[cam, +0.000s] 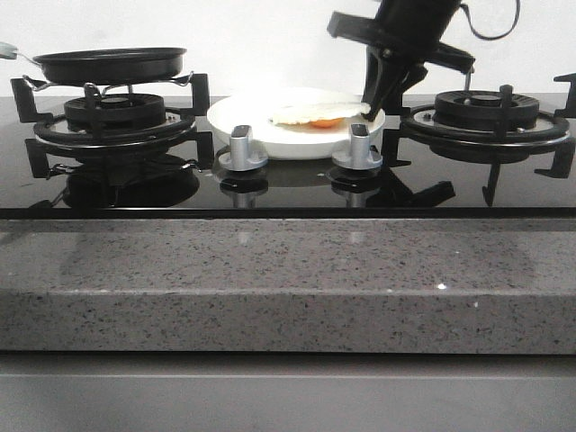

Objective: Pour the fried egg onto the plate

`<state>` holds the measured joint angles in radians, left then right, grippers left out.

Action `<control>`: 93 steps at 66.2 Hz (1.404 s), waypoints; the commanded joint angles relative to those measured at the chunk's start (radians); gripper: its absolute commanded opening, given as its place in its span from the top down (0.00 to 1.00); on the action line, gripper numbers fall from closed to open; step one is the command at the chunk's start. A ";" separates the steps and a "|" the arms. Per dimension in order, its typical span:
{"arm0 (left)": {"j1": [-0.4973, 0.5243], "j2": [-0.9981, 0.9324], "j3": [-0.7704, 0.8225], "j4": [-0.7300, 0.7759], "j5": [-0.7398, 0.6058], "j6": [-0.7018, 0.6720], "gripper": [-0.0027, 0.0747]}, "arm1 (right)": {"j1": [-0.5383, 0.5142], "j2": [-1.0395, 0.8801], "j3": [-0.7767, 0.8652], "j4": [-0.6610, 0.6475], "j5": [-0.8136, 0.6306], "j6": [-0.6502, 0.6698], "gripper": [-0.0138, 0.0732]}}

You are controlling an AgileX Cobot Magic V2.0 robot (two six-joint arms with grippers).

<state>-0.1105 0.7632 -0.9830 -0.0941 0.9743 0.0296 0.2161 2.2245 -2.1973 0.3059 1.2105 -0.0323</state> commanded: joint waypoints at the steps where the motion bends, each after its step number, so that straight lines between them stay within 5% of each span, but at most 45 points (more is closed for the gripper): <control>1: -0.007 -0.002 -0.026 -0.005 -0.064 -0.012 0.29 | -0.005 -0.060 -0.039 0.017 -0.032 -0.004 0.81; 17: -0.007 -0.002 -0.026 -0.005 -0.064 -0.012 0.29 | -0.005 -0.062 -0.085 0.019 -0.007 -0.004 0.40; 29: -0.007 -0.002 -0.026 -0.005 -0.064 -0.012 0.29 | -0.001 -0.072 -0.207 0.029 0.132 -0.004 0.38; 49: -0.007 -0.002 -0.026 -0.005 -0.064 -0.012 0.29 | 0.057 -0.245 -0.178 -0.031 0.131 0.016 0.39; 65: -0.007 -0.002 -0.026 -0.005 -0.064 -0.012 0.29 | 0.100 -0.463 0.077 -0.071 0.054 0.022 0.39; 93: -0.007 -0.002 -0.026 -0.005 -0.064 -0.012 0.29 | 0.103 -0.999 0.793 -0.070 -0.283 0.019 0.39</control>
<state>-0.1105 0.7632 -0.9830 -0.0941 0.9743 0.0296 0.3210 1.3255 -1.4754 0.2347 1.0194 -0.0090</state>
